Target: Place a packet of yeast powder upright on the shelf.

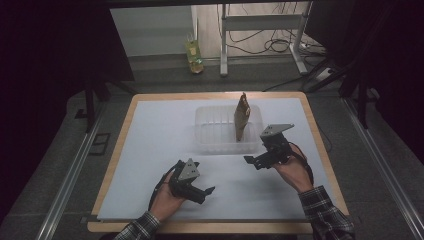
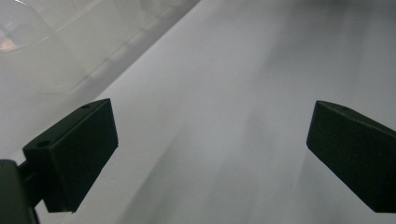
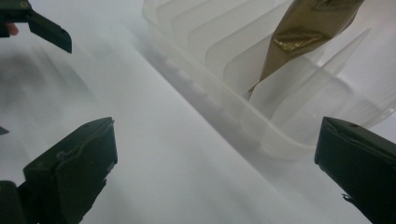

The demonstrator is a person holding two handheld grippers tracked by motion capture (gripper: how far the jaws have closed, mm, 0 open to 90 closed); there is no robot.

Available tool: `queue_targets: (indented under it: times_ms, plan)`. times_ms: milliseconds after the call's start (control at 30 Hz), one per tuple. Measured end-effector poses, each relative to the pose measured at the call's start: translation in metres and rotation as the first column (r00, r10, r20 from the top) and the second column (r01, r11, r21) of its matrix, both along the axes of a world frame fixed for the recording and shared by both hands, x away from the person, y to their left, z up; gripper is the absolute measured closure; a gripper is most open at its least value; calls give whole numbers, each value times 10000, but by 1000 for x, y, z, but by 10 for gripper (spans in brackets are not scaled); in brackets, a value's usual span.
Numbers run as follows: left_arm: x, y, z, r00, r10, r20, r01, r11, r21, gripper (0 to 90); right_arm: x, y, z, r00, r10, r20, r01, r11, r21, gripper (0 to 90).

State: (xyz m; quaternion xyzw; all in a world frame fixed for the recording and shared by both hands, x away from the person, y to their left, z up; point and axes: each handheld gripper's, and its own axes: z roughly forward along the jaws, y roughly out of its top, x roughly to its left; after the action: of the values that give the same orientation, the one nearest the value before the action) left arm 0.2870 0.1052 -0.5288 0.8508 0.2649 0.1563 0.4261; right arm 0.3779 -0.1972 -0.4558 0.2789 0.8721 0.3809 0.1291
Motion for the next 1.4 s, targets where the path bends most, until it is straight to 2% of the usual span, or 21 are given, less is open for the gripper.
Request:
queue_targets:
  times_ms: [567,1400]
  plan:
    - [0,-1,-1,10000,-63,24,63,10000,1,19,-16,-12,-8,10000,-82,-52,82,9999,-109,0]
    - [0,-2,-2,9999,-155,-10,155,9998,78,19,-46,-54,-21,9981,-615,-27,615,9980,135,0]
